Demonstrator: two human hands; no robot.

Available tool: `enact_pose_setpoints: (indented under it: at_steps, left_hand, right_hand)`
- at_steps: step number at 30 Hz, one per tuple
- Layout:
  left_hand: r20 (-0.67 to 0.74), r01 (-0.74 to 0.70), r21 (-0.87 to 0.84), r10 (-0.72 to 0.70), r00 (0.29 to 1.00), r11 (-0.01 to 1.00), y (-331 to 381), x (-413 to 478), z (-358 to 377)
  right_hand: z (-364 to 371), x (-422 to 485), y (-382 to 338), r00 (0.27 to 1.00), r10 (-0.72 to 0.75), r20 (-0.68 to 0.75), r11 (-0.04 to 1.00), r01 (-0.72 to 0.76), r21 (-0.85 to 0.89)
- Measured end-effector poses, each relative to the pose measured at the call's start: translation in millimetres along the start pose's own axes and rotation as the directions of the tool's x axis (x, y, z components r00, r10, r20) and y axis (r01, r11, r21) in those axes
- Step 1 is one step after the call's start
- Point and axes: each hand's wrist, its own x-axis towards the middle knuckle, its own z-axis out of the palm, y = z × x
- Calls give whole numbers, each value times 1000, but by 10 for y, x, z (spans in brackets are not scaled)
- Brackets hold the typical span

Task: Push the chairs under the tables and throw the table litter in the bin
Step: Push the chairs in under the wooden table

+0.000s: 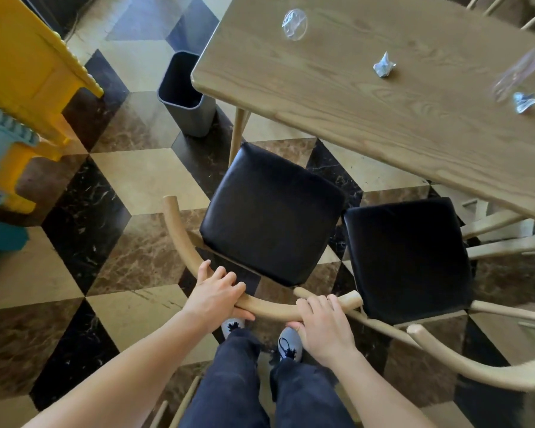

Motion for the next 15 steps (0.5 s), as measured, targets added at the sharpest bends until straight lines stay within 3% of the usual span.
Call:
enact_pose_setpoints:
  at_steps: [3,9,15]
  left_hand:
    - [41,2,-4,-2,999,1000,-92,120,-172]
    - [-170,-41,41,47,984,998,-251,374,-140]
    - [-259,-66,24,70,963,998,-254,613,-227]
  right_hand:
    - [-105,144,0,1000,23,18,1000,-23,-5]
    - [-255,346,96,999,44,31,999,-45,10]
    - [-381,525,306,998,36,50,999,-38,35]
